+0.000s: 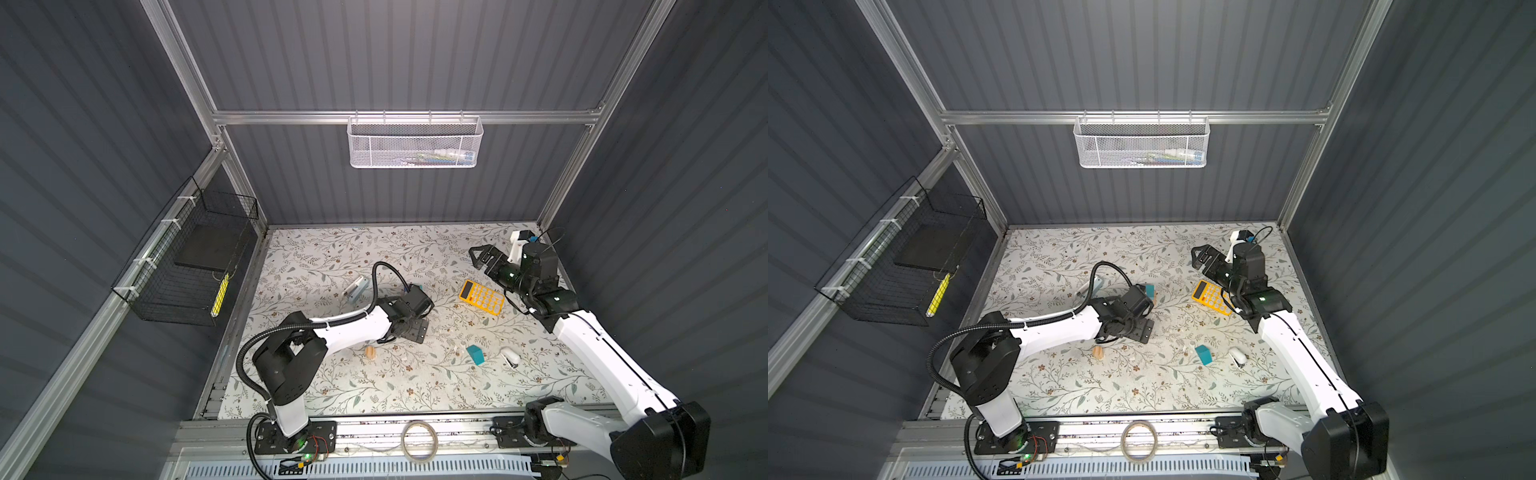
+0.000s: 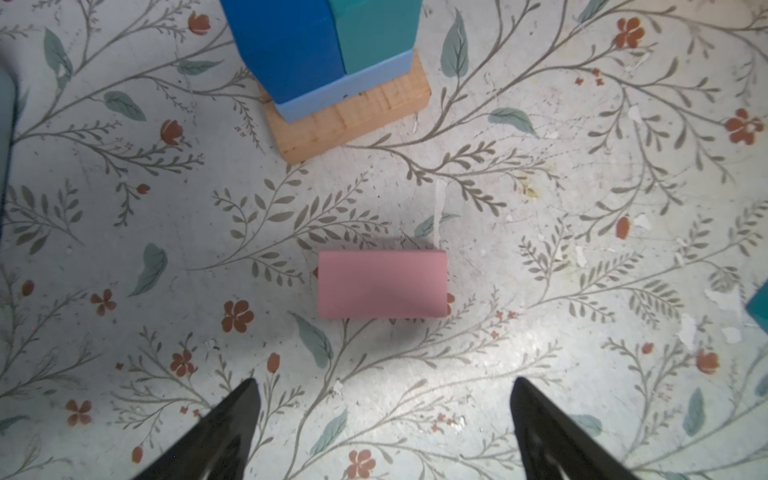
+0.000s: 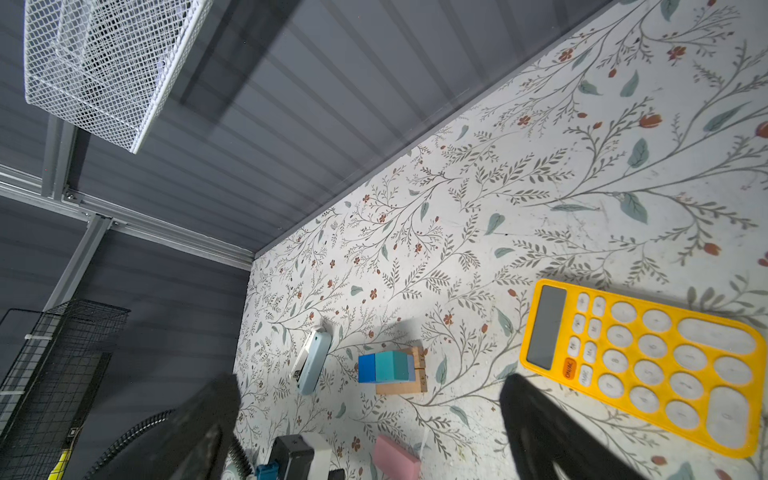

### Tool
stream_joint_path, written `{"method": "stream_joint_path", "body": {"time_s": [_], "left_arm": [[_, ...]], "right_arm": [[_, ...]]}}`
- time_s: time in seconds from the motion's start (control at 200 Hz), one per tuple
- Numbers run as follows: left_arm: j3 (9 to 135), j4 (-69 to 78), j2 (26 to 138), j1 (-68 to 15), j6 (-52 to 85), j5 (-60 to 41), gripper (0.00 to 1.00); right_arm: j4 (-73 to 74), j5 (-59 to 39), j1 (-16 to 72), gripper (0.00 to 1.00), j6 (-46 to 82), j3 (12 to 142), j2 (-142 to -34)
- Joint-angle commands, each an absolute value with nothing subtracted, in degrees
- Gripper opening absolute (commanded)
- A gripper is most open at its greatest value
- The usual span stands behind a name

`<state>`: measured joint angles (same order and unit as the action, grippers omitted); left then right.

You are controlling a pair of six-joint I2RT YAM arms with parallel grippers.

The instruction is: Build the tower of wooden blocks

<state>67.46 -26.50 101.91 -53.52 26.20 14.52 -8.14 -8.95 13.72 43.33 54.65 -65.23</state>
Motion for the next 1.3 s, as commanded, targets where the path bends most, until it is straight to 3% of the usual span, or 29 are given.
{"method": "stream_joint_path", "body": {"time_s": [0.0,1.296], "left_arm": [[69.8,-26.9,103.2,-53.9,27.9,17.5,0.93],[73.2,-25.8,111.4,-54.3,27.4,19.5,0.75]], "right_arm": [[-7.1,-10.0,13.3,0.99,43.6,54.0,-64.5],[-5.7,-12.0,12.3,0.99,44.6,53.3,-64.5]]}}
